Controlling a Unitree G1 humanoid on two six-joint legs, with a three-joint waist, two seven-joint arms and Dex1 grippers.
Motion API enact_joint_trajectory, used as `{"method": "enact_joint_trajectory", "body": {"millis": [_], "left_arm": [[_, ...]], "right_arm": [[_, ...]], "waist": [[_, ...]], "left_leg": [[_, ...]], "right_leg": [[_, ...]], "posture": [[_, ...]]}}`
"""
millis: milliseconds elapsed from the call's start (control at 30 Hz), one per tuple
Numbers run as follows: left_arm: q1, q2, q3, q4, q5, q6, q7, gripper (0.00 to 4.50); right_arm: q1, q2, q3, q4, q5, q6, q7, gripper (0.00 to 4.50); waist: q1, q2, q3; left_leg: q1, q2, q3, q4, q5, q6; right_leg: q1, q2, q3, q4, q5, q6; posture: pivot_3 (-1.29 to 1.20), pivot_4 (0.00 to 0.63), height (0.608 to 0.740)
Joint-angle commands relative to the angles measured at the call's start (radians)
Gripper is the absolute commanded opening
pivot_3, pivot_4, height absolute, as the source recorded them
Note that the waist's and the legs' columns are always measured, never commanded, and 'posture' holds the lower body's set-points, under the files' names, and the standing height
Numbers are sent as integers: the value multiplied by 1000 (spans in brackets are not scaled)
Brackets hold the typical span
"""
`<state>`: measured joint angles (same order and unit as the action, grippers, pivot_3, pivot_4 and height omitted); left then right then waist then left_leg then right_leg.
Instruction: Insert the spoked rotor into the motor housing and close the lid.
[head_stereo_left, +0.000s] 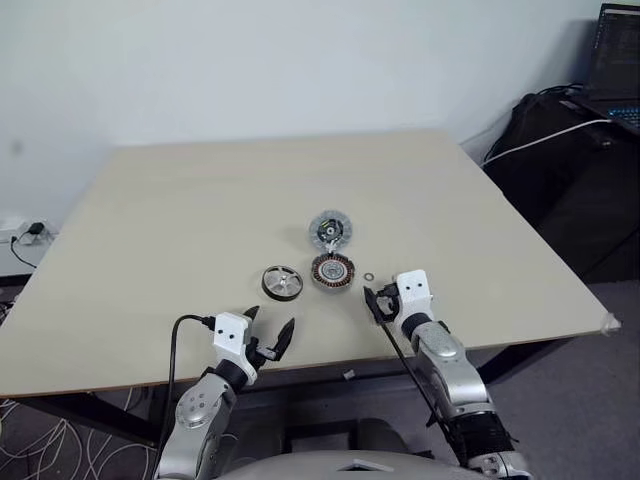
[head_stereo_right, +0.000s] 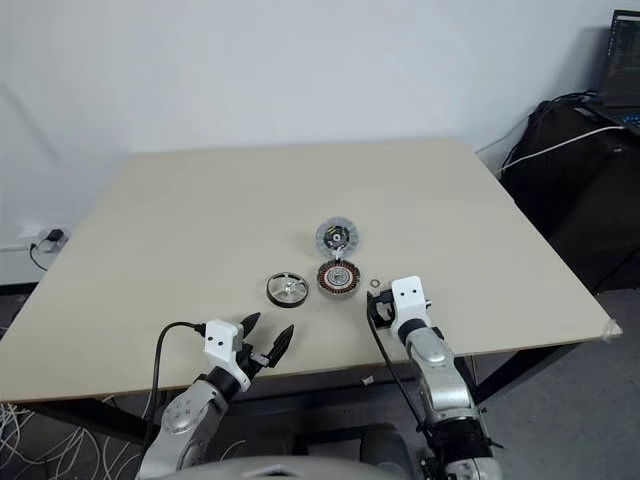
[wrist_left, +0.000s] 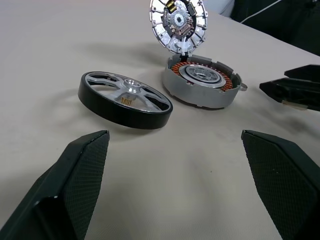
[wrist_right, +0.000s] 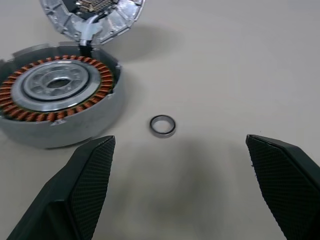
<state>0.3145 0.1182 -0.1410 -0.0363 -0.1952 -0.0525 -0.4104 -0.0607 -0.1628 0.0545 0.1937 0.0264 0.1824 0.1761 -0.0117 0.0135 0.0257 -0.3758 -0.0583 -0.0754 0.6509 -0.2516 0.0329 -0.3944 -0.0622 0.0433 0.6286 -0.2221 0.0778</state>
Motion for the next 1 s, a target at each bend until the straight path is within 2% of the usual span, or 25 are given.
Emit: {"method": "enact_joint_trajectory", "body": {"millis": [33,500,1000], "left_arm": [[-15,-2,2,-5,2,-23,-5,4466],[-16,-7,8,32,3,-59,-7,4466],[-12,-17,4,13,2,-55,1,4466]], "right_arm": [[-62,-3,-14,28,-6,-22,1,4500],[-214,2,-6,248,-33,-78,5,4500],[-287,8,2,385,-56,-108,17,4500]], "waist": [[0,0,0],[-1,1,-1],[-5,2,-1]], "left_leg": [[0,0,0,0,0,0],[1,0,0,0,0,1],[2,0,1,0,1,1]], "right_leg": [[0,0,0,0,0,0],[1,1,1,0,2,-2],[1,1,1,0,4,-5]], "posture": [[0,0,740],[0,0,740],[0,0,740]]}}
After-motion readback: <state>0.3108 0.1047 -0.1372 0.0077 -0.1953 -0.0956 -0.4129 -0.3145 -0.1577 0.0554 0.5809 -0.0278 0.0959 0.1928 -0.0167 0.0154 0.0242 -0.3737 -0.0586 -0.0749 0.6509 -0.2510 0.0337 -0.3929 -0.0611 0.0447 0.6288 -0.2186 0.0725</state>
